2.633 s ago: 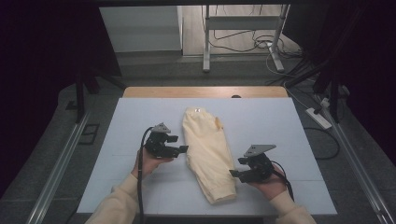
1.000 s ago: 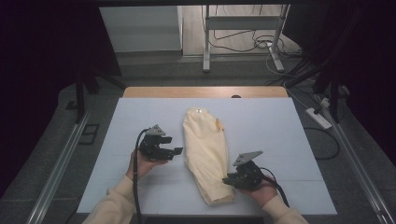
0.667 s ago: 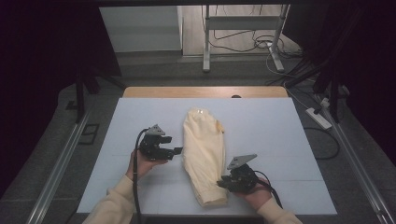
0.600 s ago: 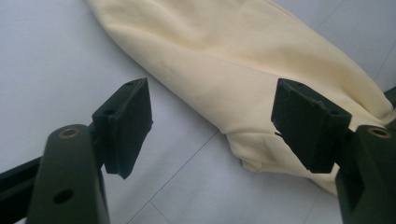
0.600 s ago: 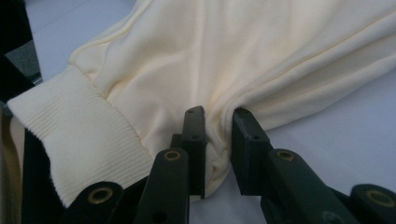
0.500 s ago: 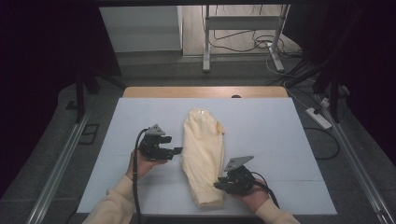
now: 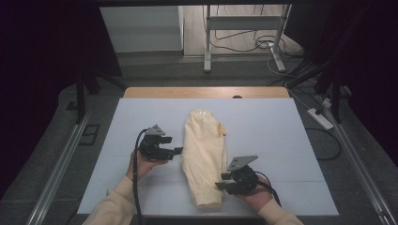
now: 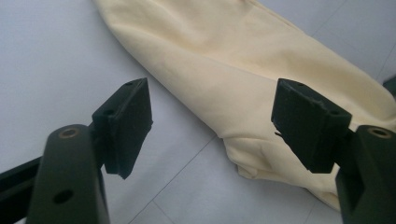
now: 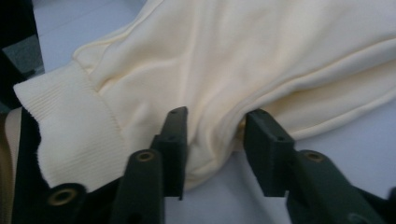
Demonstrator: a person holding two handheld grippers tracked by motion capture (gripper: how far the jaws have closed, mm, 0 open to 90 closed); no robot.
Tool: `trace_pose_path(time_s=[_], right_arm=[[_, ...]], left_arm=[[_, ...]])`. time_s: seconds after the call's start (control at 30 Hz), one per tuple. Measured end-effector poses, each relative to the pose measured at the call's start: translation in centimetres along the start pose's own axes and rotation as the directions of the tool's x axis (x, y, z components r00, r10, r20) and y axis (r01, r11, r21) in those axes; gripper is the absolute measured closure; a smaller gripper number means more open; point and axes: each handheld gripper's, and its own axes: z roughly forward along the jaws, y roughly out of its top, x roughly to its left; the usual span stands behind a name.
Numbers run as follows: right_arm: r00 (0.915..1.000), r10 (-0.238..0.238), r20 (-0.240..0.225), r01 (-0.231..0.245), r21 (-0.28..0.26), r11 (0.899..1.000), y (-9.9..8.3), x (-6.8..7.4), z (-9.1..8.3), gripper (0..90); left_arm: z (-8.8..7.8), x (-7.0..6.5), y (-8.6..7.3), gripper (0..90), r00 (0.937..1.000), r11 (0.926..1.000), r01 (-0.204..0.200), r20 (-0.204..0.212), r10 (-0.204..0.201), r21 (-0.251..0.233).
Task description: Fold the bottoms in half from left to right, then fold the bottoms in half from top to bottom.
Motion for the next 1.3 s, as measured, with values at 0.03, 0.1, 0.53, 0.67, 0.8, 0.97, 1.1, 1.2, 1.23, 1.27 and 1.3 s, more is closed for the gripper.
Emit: trace_pose_path(time_s=[0.03,0.1,0.53,0.67,0.8,0.97,1.1,1.2,1.23,1.27,1.3], right_arm=[[0.9998,0.011,0.018,-0.01,-0.024,1.0,-0.1,-0.4,-0.5,52.0],[0.9986,0.034,0.041,-0.031,-0.067,0.997,-0.2,-1.3,-1.4,47.5],[0.9914,0.071,0.109,-0.056,-0.136,0.989,-0.9,-4.1,-3.0,39.4],[0.9905,0.076,0.114,-0.061,-0.128,0.99,-0.9,-4.4,-2.9,39.4],[0.9899,0.084,0.114,-0.071,-0.114,0.991,-1.1,-4.7,-2.9,39.2],[0.9899,0.079,0.118,-0.066,-0.108,0.992,-1.1,-4.7,-2.8,39.2],[0.9896,0.08,0.12,-0.067,-0.109,0.992,-1.1,-4.7,-2.8,39.2],[0.9896,0.08,0.12,-0.067,-0.108,0.992,-1.1,-4.8,-2.8,39.2],[0.9894,0.082,0.12,-0.069,-0.109,0.992,-1.1,-4.9,-2.8,39.2],[0.9893,0.082,0.121,-0.069,-0.109,0.992,-1.0,-4.9,-2.8,39.2],[0.9891,0.082,0.122,-0.069,-0.109,0.992,-1.0,-4.9,-2.7,39.2]], left_arm=[[0.0,0.0,0.0,28.1,1.0,1.0,0.0,0.0,0.0,0.0],[-0.1,0.0,0.0,28.1,1.0,1.0,0.0,0.0,0.0,-0.001],[-0.2,0.3,-0.1,28.1,0.9999,0.9999,0.011,0.002,-0.011,-0.009],[-0.3,0.3,-0.1,28.1,0.9999,0.9999,0.012,0.003,-0.012,-0.011],[-0.2,0.3,-0.1,28.0,0.9999,0.9999,0.012,0.004,-0.012,-0.009],[-0.3,0.3,0.0,28.0,1.0,0.9999,0.007,-0.004,-0.007,-0.009],[-0.3,0.4,0.0,28.0,0.9999,0.9999,0.01,-0.004,-0.01,-0.012],[-0.3,0.4,0.0,28.0,0.9999,0.9999,0.01,-0.005,-0.01,-0.011],[-0.3,0.4,0.0,28.0,0.9999,0.9999,0.01,-0.004,-0.01,-0.012],[-0.3,0.5,0.0,28.0,0.9999,0.9999,0.009,-0.004,-0.009,-0.012],[-0.3,0.5,0.0,28.0,0.9999,0.9999,0.011,-0.005,-0.011,-0.012]])
